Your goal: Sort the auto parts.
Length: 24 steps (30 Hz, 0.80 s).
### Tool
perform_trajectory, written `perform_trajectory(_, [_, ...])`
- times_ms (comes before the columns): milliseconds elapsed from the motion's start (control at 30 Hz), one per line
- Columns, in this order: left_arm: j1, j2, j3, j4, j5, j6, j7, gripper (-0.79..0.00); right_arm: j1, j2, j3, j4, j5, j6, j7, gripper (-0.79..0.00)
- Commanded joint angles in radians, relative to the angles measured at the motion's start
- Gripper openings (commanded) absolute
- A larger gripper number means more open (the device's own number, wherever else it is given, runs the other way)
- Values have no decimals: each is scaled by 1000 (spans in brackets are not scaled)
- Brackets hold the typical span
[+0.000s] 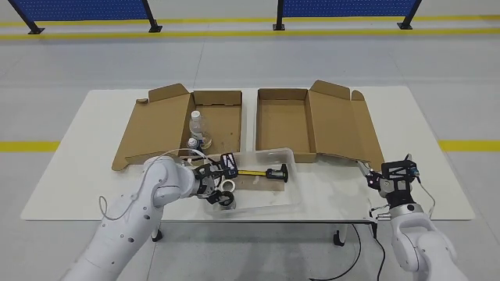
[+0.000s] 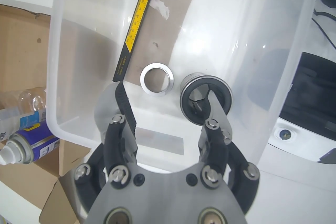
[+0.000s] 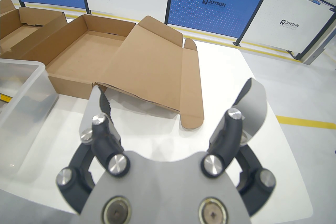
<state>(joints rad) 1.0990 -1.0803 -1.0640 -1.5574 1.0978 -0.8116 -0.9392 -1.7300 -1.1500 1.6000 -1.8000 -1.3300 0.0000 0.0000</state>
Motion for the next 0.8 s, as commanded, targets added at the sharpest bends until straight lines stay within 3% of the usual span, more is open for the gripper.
perform_trajectory(0, [-6,0,10,10,2,5,5,-271,0,0,0,0,0,0,0,0])
perform_trajectory(167, [-22,-3,34,37,12,15,21,-394,0,0,0,0,0,0,0,0])
perform_trajectory(567, [-39,-2,74,69,20,18,33,-428,0,0,0,0,0,0,0,0])
perform_trajectory(767, [-45,0,85,73,25,19,46,-529,0,0,0,0,0,0,0,0])
